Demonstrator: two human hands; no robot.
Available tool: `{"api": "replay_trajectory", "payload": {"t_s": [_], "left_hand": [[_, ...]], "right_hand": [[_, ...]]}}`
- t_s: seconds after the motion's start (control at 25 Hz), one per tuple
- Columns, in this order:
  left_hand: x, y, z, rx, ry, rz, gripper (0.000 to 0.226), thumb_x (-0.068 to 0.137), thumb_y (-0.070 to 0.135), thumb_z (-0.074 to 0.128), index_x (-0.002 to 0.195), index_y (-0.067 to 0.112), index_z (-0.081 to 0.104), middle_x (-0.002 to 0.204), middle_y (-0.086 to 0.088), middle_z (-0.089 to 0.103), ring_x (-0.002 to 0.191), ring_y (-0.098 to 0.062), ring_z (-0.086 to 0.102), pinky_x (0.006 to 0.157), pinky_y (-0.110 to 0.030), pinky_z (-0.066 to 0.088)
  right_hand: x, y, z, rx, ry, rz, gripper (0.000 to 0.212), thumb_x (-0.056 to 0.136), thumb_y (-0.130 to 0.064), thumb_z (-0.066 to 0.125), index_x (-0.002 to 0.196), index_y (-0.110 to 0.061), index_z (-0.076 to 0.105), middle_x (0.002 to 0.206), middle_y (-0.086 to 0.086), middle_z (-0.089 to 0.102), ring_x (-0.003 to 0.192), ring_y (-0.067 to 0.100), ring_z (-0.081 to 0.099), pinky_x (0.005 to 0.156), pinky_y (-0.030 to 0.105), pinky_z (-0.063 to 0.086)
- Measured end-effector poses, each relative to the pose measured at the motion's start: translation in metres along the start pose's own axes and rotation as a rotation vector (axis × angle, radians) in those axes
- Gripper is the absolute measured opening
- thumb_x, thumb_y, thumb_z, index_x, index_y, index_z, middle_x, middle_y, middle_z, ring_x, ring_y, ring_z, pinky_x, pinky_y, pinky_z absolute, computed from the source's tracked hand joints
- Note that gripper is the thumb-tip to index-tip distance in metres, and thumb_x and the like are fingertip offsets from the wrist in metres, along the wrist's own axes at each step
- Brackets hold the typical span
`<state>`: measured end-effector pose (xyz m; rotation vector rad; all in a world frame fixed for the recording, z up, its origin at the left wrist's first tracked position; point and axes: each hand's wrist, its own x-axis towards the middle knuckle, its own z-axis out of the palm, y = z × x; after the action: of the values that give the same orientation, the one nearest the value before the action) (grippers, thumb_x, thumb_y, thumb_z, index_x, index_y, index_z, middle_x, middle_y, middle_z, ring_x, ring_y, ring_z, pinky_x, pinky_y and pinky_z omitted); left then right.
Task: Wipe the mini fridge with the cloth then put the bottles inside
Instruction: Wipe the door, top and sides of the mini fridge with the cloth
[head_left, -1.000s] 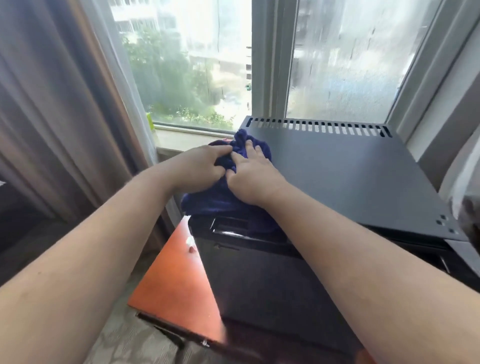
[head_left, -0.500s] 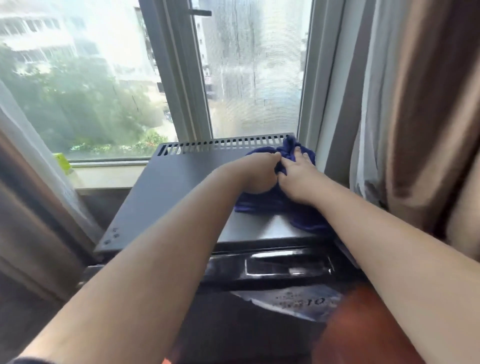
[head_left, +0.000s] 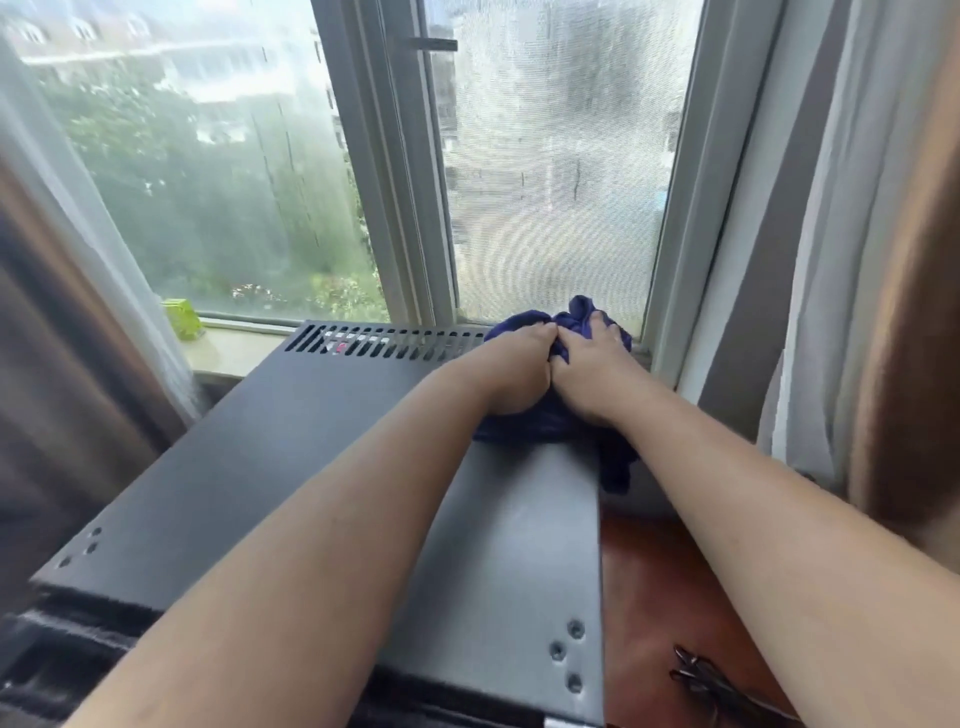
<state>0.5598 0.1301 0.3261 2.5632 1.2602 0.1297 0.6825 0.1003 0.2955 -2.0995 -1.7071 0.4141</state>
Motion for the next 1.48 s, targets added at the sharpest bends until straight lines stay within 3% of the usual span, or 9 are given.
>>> {"api": "replay_trajectory", "payload": {"t_s": [0.16,0.36,0.52,0.64,0.88,1.04,1.12,1.28,1.48], "left_hand": [[0.011,-0.007,-0.001,-0.039,0.059,-0.083,0.043,0.106,0.012,0.037,0.148,0.01,0.043,0.15,-0.012,0.051,0.133,-0.03,0.051,0.103,-0.03,0.034],[-0.005,-0.004,-0.001,0.057,0.032,-0.058,0.051,0.104,0.008,0.042,0.155,0.014,0.039,0.149,-0.011,0.053,0.132,-0.03,0.052,0.098,-0.025,0.034],[-0.033,-0.008,-0.008,0.064,0.045,0.019,0.052,0.101,0.006,0.046,0.148,0.027,0.052,0.136,-0.006,0.064,0.116,-0.029,0.06,0.073,-0.018,0.03],[-0.063,-0.014,-0.008,0.078,0.061,0.085,0.041,0.099,0.011,0.052,0.137,0.022,0.062,0.127,-0.008,0.068,0.11,-0.03,0.061,0.067,-0.016,0.025],[-0.142,-0.03,0.001,0.107,0.077,0.213,0.044,0.096,0.023,0.062,0.139,0.029,0.06,0.121,-0.007,0.071,0.102,-0.03,0.065,0.077,-0.024,0.036],[-0.186,-0.034,0.004,-0.001,0.075,0.298,0.048,0.094,0.029,0.067,0.14,0.037,0.06,0.121,0.001,0.072,0.104,-0.022,0.068,0.098,-0.036,0.051],[-0.198,-0.032,0.005,-0.011,0.078,0.324,0.046,0.09,0.03,0.071,0.135,0.038,0.064,0.112,0.003,0.073,0.1,-0.021,0.067,0.095,-0.037,0.052],[-0.202,-0.022,0.007,-0.022,0.111,0.36,0.044,0.085,0.03,0.074,0.128,0.037,0.07,0.102,0.007,0.075,0.094,-0.016,0.068,0.091,-0.033,0.053],[-0.191,-0.005,0.012,-0.029,0.109,0.337,0.045,0.085,0.027,0.075,0.128,0.038,0.07,0.114,0.012,0.075,0.099,-0.01,0.069,0.091,-0.023,0.047]], "right_hand": [[0.034,0.003,-0.001,-0.081,-0.023,-0.074,0.051,0.1,-0.032,0.034,0.15,-0.021,0.038,0.16,0.021,0.02,0.15,0.036,0.013,0.124,0.046,0.01],[0.018,0.007,-0.004,-0.094,-0.052,-0.112,0.056,0.1,-0.033,0.034,0.155,-0.024,0.032,0.166,0.019,0.01,0.155,0.031,0.004,0.126,0.044,0.005],[-0.017,0.0,-0.001,-0.06,-0.057,-0.133,0.058,0.099,-0.031,0.034,0.156,-0.023,0.03,0.167,0.018,0.007,0.155,0.03,0.002,0.126,0.043,0.004],[-0.054,-0.008,0.001,-0.015,-0.04,-0.123,0.055,0.1,-0.03,0.036,0.155,-0.024,0.032,0.167,0.018,0.008,0.155,0.03,0.003,0.126,0.04,0.004],[-0.142,-0.036,0.016,-0.013,0.023,-0.097,0.055,0.102,-0.038,0.039,0.156,-0.03,0.031,0.168,0.011,0.01,0.155,0.026,0.007,0.122,0.032,0.003],[-0.194,-0.042,0.027,0.118,0.075,-0.072,0.056,0.1,-0.049,0.046,0.154,-0.033,0.037,0.169,0.005,0.01,0.155,0.026,0.004,0.123,0.035,0.002],[-0.213,-0.039,0.031,0.223,0.102,-0.072,0.054,0.099,-0.049,0.05,0.151,-0.035,0.042,0.169,0.001,0.01,0.155,0.023,0.005,0.123,0.034,0.002],[-0.231,-0.031,0.035,0.476,0.149,-0.055,0.046,0.101,-0.043,0.052,0.146,-0.038,0.049,0.168,-0.004,0.013,0.152,0.008,0.012,0.111,0.016,0.005],[-0.232,-0.014,0.045,0.879,0.186,-0.047,0.044,0.103,-0.033,0.05,0.147,-0.034,0.049,0.159,-0.01,0.035,0.143,0.001,0.031,0.118,0.021,0.021]]}}
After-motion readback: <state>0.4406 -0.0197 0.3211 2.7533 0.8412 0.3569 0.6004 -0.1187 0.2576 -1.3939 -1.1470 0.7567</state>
